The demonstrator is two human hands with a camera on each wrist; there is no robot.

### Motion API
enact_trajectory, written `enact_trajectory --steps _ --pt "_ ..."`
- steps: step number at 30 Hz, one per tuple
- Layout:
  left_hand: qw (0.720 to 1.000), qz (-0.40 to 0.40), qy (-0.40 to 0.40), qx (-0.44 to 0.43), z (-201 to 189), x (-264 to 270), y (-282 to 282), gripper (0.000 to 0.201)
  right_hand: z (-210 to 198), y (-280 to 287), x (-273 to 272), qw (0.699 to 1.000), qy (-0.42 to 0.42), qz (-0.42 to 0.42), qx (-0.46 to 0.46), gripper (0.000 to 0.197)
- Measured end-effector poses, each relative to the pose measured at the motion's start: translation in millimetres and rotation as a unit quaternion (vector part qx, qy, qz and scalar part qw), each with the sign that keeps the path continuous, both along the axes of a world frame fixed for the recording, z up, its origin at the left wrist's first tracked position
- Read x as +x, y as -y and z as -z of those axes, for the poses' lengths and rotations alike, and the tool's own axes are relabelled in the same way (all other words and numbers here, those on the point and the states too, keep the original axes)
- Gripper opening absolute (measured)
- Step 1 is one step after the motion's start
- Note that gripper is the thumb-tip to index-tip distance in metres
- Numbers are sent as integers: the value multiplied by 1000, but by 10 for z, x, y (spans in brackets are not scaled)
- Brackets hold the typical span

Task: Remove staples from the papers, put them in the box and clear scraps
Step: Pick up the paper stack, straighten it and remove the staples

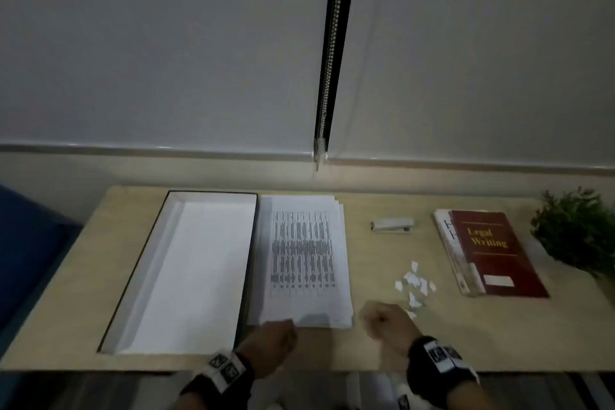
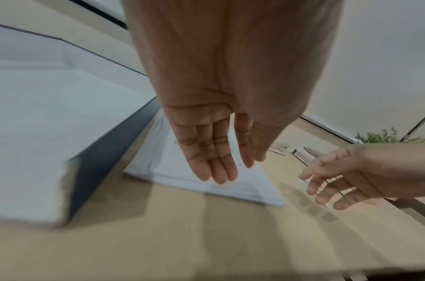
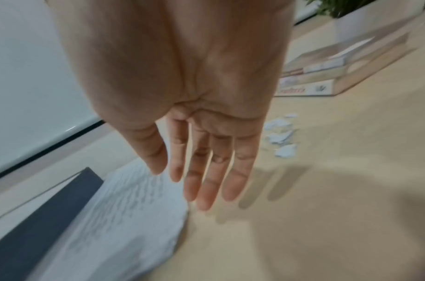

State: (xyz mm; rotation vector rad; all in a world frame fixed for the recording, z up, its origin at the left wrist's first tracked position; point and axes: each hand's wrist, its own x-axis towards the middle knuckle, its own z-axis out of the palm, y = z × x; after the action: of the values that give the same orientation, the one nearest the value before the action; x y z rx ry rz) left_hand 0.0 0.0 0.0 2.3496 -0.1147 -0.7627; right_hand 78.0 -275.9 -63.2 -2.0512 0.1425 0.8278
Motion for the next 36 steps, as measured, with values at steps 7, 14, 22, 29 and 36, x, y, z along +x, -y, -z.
enact_trajectory --steps 7,14,22,29,36 --pt "990 -27 5 137 300 668 99 55 -153 -641 693 992 2 100 -77 39" --pt "990 -38 6 133 516 627 149 62 -30 -895 911 975 -20 198 -99 36" --pt "992 -56 21 109 588 594 124 71 -29 -1080 1050 979 -77 181 -47 74" --pt "993 -61 20 103 637 565 117 69 -19 -1143 1199 982 -49 182 -28 80" --pt "989 -142 43 14 475 763 -47 63 -158 -892 1148 991 40 128 -1 35"
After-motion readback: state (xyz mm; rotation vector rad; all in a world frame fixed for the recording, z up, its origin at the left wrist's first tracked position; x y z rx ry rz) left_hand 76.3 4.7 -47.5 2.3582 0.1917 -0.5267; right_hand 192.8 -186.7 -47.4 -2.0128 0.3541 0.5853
